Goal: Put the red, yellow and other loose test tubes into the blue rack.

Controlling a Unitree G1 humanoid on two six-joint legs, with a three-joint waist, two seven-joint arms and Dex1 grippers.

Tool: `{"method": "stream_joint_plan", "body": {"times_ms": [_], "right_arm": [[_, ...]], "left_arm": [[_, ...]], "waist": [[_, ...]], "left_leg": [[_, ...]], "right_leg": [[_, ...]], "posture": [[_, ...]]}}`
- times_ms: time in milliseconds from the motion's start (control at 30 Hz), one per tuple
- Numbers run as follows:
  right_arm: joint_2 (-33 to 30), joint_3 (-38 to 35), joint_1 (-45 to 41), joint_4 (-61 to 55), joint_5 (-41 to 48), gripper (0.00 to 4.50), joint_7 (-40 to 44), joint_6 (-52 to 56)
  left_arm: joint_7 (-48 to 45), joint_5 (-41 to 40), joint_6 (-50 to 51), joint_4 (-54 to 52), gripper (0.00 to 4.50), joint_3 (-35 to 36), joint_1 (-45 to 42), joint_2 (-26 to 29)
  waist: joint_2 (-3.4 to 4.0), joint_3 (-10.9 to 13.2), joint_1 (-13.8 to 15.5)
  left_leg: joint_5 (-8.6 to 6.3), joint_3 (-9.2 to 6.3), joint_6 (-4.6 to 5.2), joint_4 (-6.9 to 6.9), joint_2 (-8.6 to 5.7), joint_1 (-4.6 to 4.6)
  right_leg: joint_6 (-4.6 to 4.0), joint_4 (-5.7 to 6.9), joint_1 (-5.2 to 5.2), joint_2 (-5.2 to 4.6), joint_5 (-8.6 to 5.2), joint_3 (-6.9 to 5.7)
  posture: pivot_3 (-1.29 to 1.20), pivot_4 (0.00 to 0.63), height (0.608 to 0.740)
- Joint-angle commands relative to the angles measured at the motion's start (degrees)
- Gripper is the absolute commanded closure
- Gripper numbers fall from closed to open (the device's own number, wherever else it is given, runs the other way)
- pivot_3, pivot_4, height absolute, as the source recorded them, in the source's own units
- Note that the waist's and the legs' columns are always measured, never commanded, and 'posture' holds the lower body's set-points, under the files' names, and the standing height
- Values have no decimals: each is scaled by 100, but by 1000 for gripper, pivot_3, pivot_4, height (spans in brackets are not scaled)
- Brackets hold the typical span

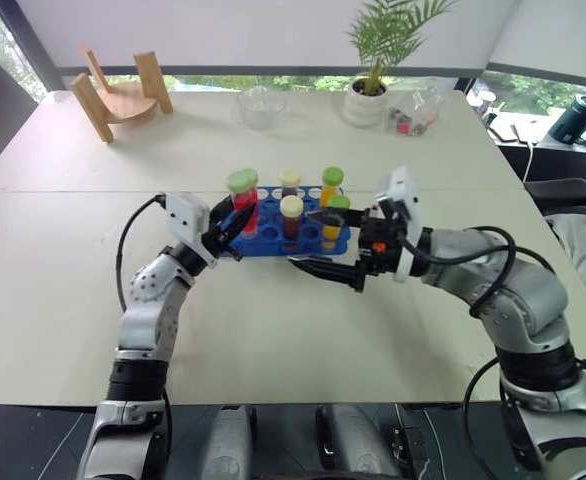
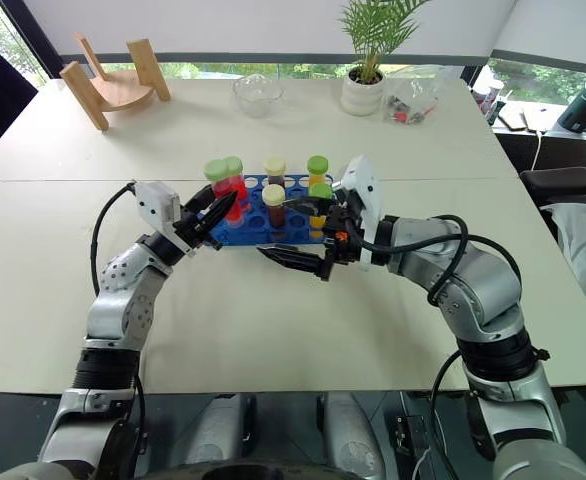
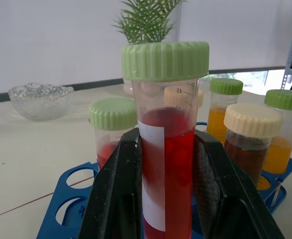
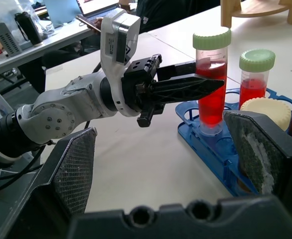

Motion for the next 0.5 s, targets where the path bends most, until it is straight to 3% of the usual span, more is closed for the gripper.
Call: {"method": "stream_joint_plan", "body": {"times_ms": [33,500], "right_arm": [[57,-33,-52,-124,14,0,-15,-76],[211,24,-41,-94,-50,0,-70,-95]], "left_arm": [[64,160,-58,217,3695,-97,63,-8],[14,151,26,74,3695,-104,242,163]], "waist": [[1,-1,-1],[4,-3,-18]], "left_leg": [[0,0,0,-1,0,0],[0,2,0,-25,0,6]], "right_leg": [[0,-1,0,0,0,0],[0,-18,1,0,0,1]], "posture": [[0,150,740],[0,150,740]]}}
